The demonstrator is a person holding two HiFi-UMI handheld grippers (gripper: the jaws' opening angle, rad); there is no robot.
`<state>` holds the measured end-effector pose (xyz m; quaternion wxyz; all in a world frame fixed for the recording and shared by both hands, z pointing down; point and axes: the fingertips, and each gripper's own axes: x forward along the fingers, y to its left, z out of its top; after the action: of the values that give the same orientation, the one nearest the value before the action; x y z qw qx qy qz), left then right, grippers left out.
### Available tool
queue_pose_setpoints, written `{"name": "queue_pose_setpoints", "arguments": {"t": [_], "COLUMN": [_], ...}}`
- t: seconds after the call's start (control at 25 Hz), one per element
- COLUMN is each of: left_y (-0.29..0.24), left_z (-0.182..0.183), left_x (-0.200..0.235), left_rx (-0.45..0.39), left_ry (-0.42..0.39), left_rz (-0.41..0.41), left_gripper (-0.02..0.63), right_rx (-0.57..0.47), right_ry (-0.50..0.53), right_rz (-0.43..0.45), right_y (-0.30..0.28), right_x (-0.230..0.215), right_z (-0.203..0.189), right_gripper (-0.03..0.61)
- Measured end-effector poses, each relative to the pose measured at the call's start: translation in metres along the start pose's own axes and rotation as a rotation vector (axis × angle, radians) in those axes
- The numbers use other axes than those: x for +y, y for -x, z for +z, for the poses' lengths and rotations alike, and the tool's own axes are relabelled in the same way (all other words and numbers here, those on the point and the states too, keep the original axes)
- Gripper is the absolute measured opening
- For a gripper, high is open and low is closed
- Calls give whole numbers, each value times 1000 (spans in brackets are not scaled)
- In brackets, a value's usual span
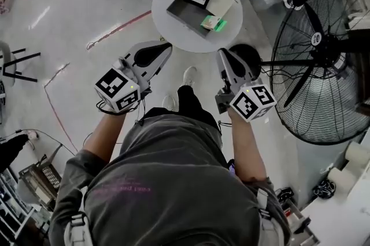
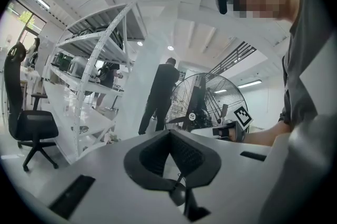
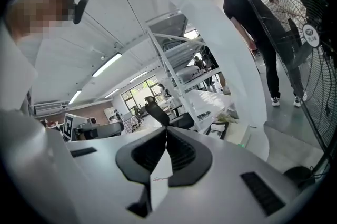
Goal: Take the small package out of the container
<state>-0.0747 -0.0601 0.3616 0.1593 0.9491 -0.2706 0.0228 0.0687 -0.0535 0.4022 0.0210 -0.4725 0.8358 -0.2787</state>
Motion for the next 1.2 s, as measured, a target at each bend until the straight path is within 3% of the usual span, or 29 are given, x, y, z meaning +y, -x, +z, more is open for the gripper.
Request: {"name": "queue_pose_setpoints", "arguments": {"t": [0.72, 1.2], "left_y": [-128, -180], "left_z": [3, -15], "left_x": [62, 99], "left_rx": [77, 118], "left_ry": [8, 73], "left_rz": [59, 96], "left_gripper": [6, 6], "right_rx": [96, 186], "right_ry": [-80, -145], "right_rz": [-48, -112], "right_y": [-77, -109], "right_x": [-151, -223], "right_z": [32, 5], "right_gripper": [20, 21]}}
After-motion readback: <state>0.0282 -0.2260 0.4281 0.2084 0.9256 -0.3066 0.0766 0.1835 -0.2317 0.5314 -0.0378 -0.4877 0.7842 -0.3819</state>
